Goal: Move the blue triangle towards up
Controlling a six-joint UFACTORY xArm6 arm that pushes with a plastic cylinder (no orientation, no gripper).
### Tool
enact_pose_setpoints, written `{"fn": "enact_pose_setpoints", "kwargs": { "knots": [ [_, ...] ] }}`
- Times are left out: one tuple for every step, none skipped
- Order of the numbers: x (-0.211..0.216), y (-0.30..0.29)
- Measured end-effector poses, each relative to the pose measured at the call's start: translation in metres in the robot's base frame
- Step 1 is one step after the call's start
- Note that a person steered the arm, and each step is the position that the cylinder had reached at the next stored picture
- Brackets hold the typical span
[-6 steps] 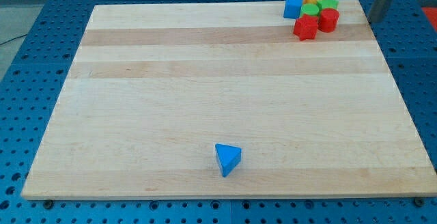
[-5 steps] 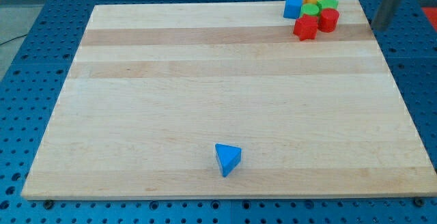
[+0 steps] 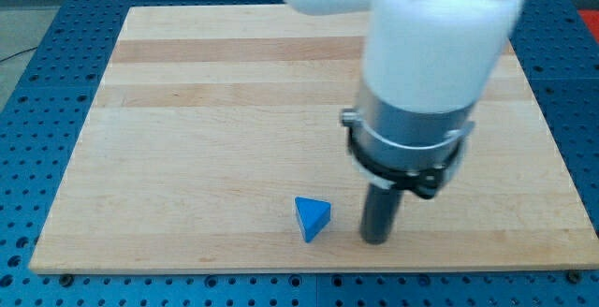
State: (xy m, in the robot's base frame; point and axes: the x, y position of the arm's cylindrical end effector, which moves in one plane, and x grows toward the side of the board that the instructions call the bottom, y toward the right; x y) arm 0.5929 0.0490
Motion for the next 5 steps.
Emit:
{"fn": "enact_pose_setpoints", "kwargs": {
  "knots": [
    [0.001, -0.041],
    [0.001, -0.071],
    [-0.013, -0.092],
    [-0.03, -0.093],
    [-0.049, -0.06]
  ]
}}
